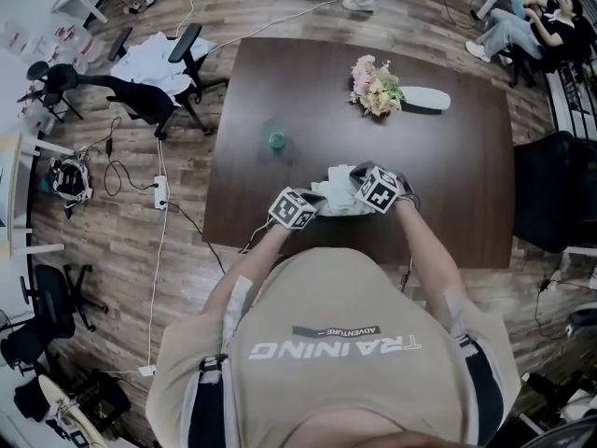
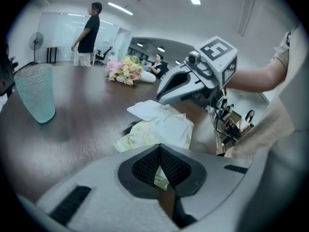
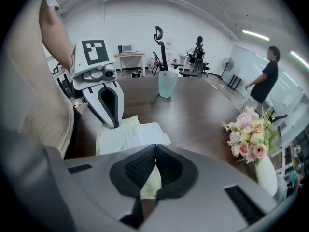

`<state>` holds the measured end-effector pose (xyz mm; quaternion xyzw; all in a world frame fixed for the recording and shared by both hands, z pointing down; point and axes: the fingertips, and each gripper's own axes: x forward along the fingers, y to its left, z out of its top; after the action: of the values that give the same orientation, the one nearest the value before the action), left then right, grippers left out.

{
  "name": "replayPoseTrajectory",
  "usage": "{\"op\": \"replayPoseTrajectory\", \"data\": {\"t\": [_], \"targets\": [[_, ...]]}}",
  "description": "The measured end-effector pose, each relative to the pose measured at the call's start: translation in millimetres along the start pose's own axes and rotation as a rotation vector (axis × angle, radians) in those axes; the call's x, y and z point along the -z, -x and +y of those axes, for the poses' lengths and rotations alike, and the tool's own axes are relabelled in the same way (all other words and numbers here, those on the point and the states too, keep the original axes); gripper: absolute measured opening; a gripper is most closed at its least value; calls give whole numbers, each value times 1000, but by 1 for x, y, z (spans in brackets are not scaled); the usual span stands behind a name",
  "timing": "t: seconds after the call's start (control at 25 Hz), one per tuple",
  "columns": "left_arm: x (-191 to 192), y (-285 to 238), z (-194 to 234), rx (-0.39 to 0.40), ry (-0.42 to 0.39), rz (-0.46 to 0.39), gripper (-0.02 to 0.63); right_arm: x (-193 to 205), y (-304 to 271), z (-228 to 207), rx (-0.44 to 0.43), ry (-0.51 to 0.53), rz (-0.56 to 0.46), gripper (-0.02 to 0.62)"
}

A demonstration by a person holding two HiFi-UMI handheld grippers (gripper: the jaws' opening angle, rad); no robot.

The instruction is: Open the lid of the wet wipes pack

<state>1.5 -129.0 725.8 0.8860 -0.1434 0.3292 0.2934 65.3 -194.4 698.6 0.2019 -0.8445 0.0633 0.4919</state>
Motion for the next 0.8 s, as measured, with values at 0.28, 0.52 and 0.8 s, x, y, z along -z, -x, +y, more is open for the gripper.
{"op": "replayPoseTrajectory", "data": {"t": [0.28,0.52,0.8], "targets": [[-4,-7,2,-6,-26,5,9,9,19,2,55,-68,-47,14],[-12,4,4,-67,-18,-75,9,3,36,4,124,-131,-103,14],[-13,24,3,-78,23,-112,9,4,64,8,178,-278,-213,14]]}}
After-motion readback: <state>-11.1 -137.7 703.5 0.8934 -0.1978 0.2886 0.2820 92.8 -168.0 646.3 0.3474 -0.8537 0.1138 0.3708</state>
